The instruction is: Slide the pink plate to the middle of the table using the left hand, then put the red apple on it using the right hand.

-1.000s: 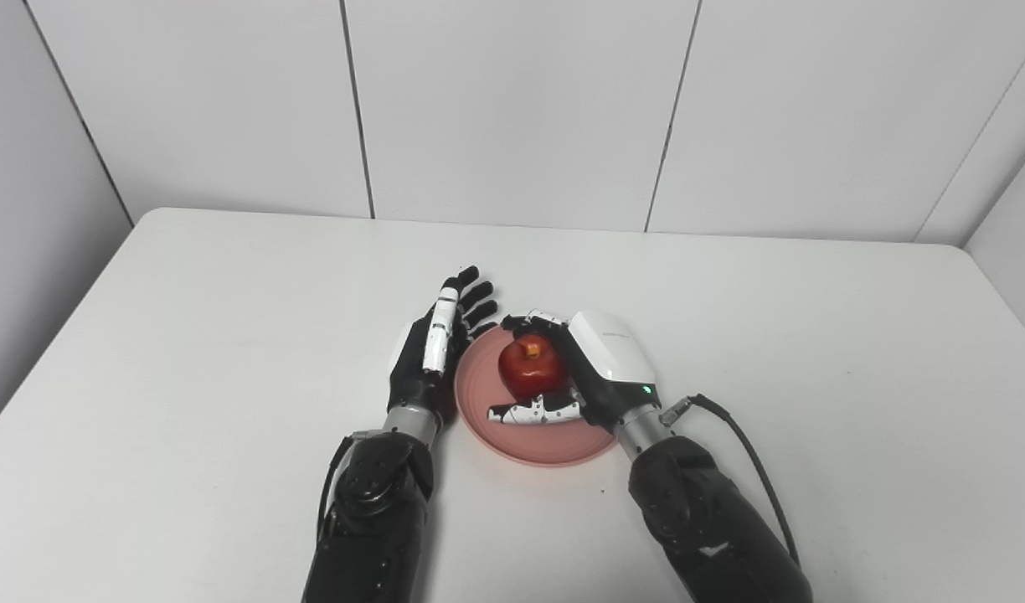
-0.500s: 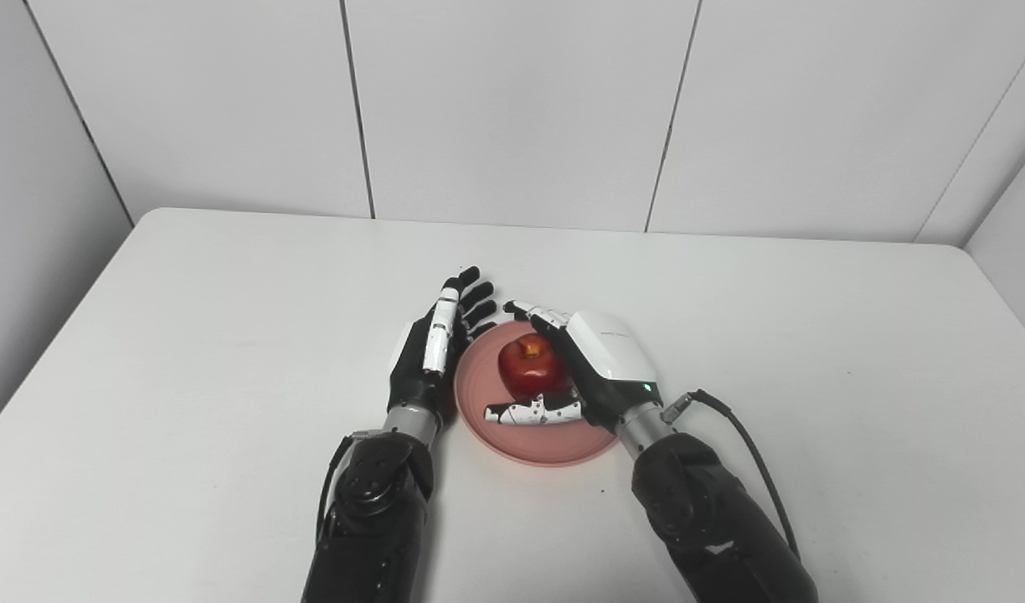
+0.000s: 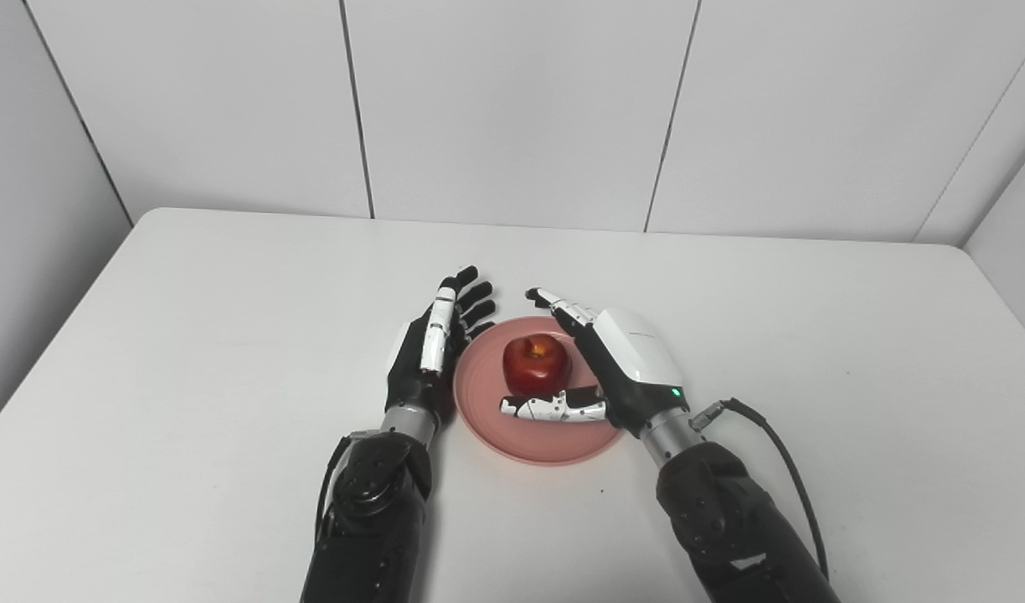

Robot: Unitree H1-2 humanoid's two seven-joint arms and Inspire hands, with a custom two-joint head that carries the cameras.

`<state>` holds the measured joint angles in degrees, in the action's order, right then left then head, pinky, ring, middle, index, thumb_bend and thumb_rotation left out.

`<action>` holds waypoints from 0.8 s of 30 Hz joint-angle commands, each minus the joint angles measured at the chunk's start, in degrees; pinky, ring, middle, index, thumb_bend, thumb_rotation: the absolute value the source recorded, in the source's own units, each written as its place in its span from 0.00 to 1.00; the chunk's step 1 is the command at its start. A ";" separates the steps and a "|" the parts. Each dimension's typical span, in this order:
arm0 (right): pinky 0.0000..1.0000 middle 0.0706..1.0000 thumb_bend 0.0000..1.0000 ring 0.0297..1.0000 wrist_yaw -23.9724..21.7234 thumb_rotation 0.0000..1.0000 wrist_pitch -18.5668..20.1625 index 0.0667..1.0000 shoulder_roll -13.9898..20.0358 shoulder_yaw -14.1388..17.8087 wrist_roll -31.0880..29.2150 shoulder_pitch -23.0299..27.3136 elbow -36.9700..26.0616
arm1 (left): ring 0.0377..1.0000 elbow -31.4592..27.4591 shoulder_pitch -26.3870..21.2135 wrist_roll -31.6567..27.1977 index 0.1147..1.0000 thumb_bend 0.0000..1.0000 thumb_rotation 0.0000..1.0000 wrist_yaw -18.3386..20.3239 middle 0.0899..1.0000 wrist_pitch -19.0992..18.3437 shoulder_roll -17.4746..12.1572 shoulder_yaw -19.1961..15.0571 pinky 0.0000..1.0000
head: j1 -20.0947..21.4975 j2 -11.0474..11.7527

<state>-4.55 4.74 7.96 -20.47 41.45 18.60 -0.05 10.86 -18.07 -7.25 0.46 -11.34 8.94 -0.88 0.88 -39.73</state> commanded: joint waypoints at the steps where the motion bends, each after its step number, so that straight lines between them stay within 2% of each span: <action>1: 0.77 0.85 1.00 0.83 0.29 0.61 -0.19 0.87 -0.02 1.25 -0.95 1.55 -3.40 | 0.85 0.15 -0.26 -0.42 0.83 0.35 1.00 -0.49 0.85 -0.12 0.51 -0.25 0.83 | -0.05 -0.06; 11: 0.75 0.84 1.00 0.82 0.48 0.63 -0.27 0.87 0.15 4.59 -2.19 2.23 -5.97 | 0.87 -0.45 -0.07 -1.22 0.85 0.37 1.00 0.09 0.86 -1.49 0.40 -0.36 0.85 | 0.10 0.06; 24: 0.77 0.86 1.00 0.84 3.35 0.66 -1.96 0.88 0.67 9.68 -4.60 2.73 -6.88 | 0.85 0.14 -0.08 -1.62 0.84 0.38 1.00 -0.10 0.85 -0.70 0.42 -0.55 0.84 | 0.56 0.33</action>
<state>-3.10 4.69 8.26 -11.91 37.85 18.95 -4.96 10.85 -18.08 -8.50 0.50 -11.81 8.98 -1.38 1.41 -39.37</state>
